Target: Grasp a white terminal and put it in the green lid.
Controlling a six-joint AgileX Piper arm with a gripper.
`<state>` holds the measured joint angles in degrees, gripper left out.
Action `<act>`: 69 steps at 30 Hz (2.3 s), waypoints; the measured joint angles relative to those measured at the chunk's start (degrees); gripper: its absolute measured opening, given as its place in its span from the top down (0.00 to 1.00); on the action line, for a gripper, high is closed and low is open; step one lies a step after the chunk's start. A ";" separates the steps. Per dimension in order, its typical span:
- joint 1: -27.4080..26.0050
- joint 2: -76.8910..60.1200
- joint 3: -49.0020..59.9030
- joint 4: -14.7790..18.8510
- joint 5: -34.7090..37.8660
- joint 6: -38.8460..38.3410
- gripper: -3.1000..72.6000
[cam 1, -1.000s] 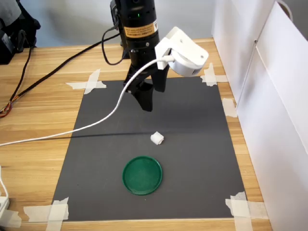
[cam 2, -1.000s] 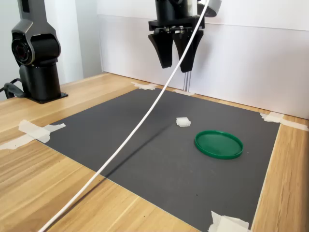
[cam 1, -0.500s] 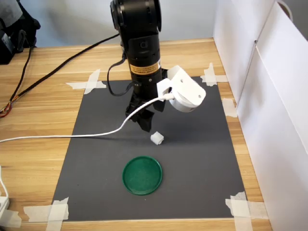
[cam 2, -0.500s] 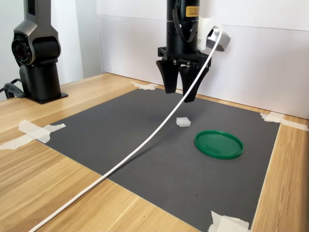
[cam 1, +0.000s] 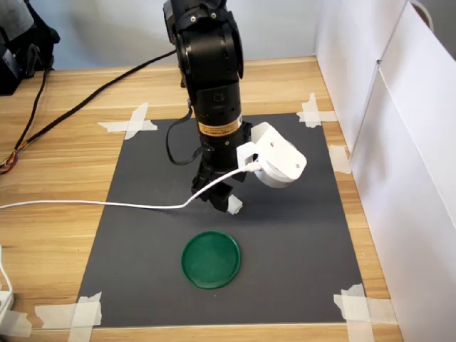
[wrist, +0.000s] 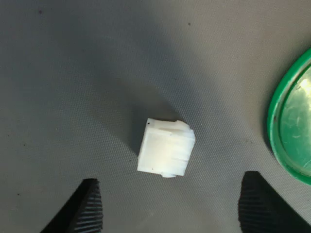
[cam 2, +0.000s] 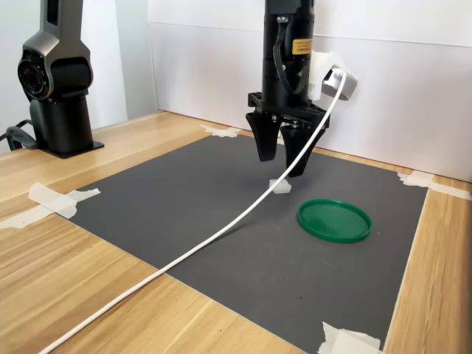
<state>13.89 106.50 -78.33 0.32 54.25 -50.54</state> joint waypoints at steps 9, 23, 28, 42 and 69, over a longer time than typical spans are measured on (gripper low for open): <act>1.31 -0.11 2.48 -0.32 -3.29 -0.05 0.06; 1.31 1.69 2.60 -1.79 -4.26 -0.05 0.07; 1.31 2.87 2.60 -2.88 -4.34 0.01 0.07; 1.31 3.06 2.60 -3.00 -5.86 0.13 0.07; 1.31 2.59 2.46 -2.61 -4.90 0.48 0.59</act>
<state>15.21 109.09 -75.87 -2.29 49.35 -50.05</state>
